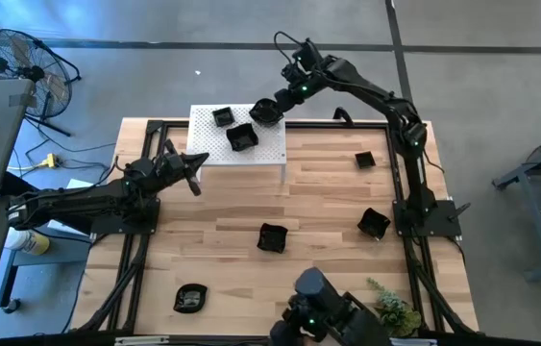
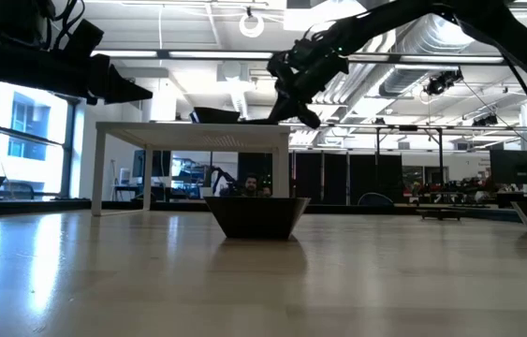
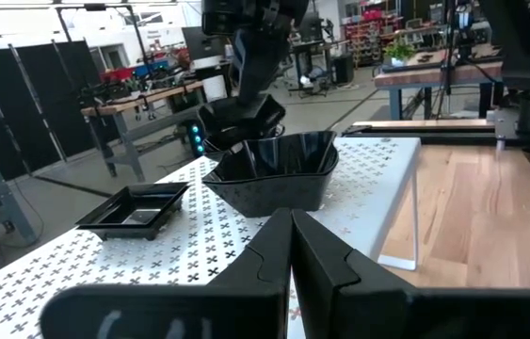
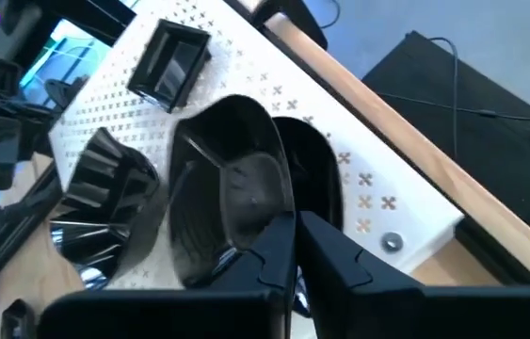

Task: Pick & Place Mini shaped plates
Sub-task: Stack the black leaf-shaped plate on top of the black leaf-shaped plates on the shelf, then stack the black square plate on top of the black square plates on the shelf

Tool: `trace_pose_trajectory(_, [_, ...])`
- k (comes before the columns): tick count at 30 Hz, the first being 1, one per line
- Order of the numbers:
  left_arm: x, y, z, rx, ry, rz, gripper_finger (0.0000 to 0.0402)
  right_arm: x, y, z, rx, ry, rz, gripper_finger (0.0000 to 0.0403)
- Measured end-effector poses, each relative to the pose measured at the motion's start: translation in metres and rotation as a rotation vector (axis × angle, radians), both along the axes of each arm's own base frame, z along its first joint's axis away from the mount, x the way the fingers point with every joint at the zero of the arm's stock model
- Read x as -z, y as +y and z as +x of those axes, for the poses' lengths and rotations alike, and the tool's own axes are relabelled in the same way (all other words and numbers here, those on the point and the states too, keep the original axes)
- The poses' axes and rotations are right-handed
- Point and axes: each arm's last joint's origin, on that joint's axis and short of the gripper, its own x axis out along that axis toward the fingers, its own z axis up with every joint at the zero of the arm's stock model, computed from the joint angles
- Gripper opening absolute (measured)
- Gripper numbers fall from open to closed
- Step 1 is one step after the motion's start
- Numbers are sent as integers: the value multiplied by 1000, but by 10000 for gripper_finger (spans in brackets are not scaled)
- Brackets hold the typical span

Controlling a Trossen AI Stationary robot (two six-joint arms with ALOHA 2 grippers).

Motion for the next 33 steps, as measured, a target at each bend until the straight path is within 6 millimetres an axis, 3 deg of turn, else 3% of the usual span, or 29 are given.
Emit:
trace_pose_trajectory(12, [0,0,0,11,1,0,5,1,-2,-3,-11,18,-42,57])
trace_pose_trajectory(22, [0,0,0,10,4,3,5,-2,-3,-10,-53,59,-123,4])
trace_pose_trajectory(27, [0,0,0,10,5,4,5,-8,13,-8,-175,63,-225,2])
trace_pose_trajectory(33, [0,0,0,12,6,4,5,16,49,-12,-225,-24,-326,2])
